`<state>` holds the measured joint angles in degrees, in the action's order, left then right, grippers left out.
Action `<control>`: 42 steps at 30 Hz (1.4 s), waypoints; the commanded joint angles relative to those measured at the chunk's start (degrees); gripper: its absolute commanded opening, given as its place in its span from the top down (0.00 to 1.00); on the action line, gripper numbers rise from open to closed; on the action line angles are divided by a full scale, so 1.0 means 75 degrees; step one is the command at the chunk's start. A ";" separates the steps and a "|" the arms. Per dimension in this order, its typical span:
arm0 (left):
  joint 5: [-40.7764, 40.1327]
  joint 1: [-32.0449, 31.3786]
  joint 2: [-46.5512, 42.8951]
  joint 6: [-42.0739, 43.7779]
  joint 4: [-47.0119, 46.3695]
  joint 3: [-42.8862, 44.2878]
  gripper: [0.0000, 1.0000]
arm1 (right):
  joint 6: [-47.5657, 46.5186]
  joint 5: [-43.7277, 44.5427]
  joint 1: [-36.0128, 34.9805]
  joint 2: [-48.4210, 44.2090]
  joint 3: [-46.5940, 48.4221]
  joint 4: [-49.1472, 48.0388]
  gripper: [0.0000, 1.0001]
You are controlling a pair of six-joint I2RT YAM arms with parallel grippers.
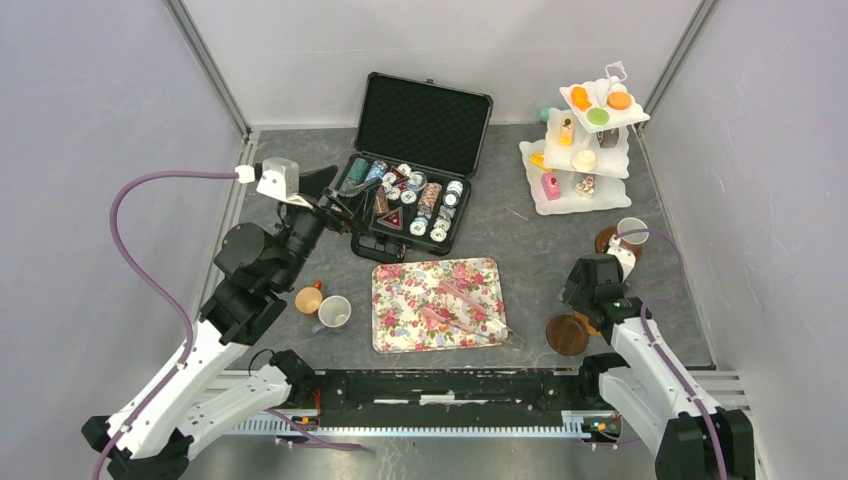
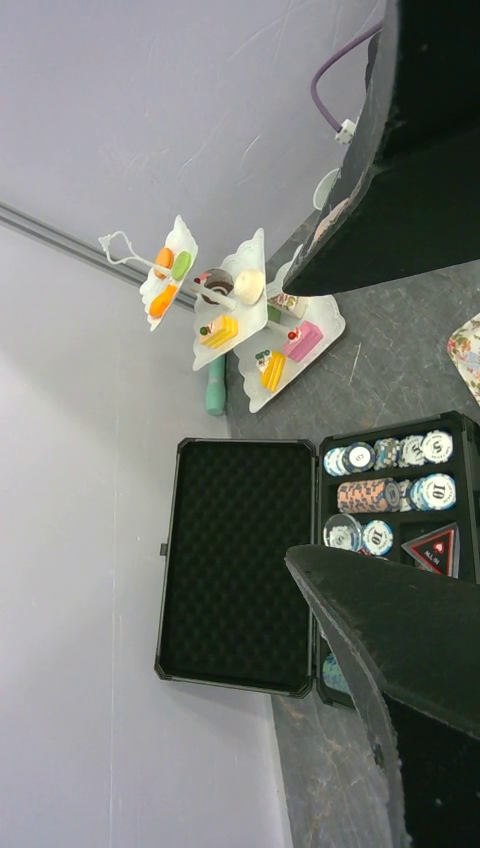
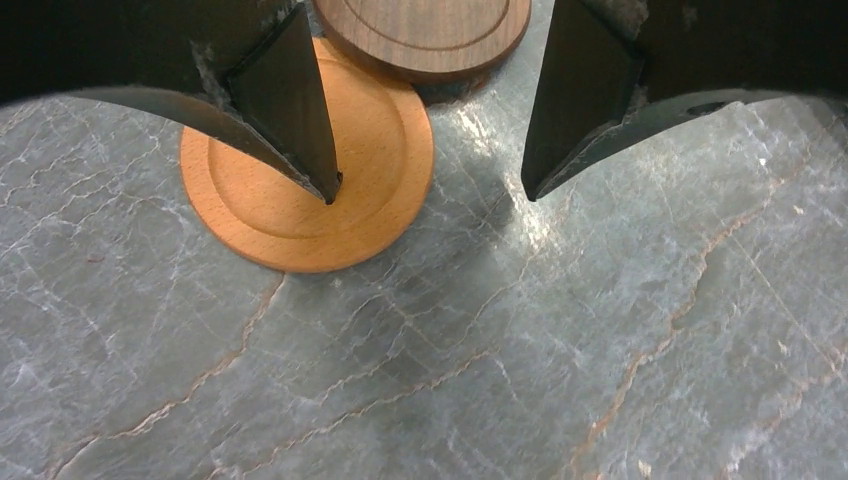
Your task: Serve the afternoon tea
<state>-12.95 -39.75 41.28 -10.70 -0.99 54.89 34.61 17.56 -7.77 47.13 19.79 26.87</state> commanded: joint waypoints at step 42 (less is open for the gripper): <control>-0.0084 -0.0021 0.0130 -0.0053 -0.0219 0.0052 0.00 | -0.1844 0.0423 -0.0007 0.5389 0.2004 -0.5792 0.27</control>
<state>-13.26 -39.72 42.48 -10.68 -0.95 54.89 23.59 18.61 -7.77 86.08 31.27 -16.14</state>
